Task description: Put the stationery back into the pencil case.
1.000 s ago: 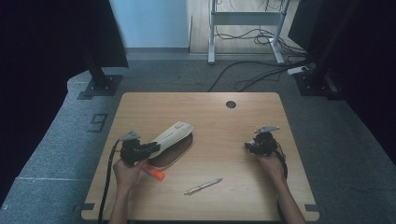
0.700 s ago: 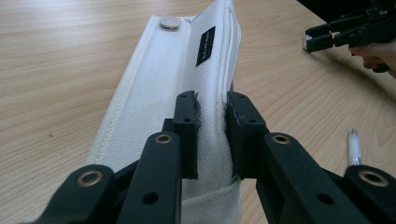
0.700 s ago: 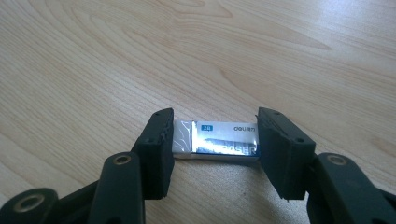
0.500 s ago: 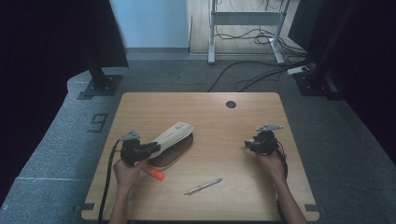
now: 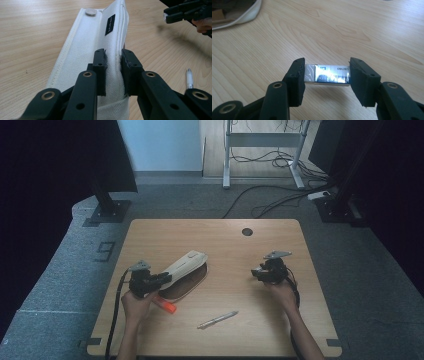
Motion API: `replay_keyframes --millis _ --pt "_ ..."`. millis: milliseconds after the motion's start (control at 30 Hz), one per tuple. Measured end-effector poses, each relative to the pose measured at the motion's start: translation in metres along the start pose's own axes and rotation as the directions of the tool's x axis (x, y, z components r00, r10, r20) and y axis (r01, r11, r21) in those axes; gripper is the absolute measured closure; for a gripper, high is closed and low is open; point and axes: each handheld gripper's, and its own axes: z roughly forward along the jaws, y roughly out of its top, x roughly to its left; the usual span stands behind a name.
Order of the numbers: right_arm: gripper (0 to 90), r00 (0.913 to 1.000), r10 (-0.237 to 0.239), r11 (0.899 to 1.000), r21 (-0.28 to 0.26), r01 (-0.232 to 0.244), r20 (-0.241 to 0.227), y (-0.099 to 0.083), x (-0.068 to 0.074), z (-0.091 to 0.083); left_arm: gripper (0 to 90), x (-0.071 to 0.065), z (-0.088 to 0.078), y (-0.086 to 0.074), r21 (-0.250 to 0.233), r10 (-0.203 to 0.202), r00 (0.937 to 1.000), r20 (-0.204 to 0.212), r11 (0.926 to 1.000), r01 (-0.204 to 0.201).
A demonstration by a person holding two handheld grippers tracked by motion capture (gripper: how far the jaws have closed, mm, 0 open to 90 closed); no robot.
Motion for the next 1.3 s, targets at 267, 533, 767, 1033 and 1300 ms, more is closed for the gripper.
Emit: replay_keyframes --millis 267,533,767,1033,1300 --pt "47.2 0.9986 -0.044 0.999 -0.016 0.044 -0.028 0.012 0.016 0.008 75.0 0.0 0.0 0.0 0.0 0.0 1.0 0.001 1.0 0.0" --pt "47.2 0.9954 -0.079 0.997 -0.028 0.078 -0.053 0.024 0.032 0.017 74.9 0.0 0.0 0.0 0.0 0.002 1.0 0.003 1.0 -0.002" --pt "47.2 0.9916 -0.107 0.994 -0.031 0.105 -0.073 0.031 0.044 0.024 74.9 0.0 0.0 0.0 0.001 0.004 1.0 0.003 1.0 -0.004" --pt "47.2 0.9876 -0.126 0.992 -0.036 0.123 -0.094 0.039 0.055 0.034 74.9 0.0 0.0 0.0 0.0 0.004 1.0 0.004 1.0 -0.004" --pt "47.2 0.9819 -0.15 0.988 -0.034 0.147 -0.115 0.047 0.07 0.046 74.9 0.0 0.001 0.0 0.002 0.004 1.0 0.007 1.0 -0.004"
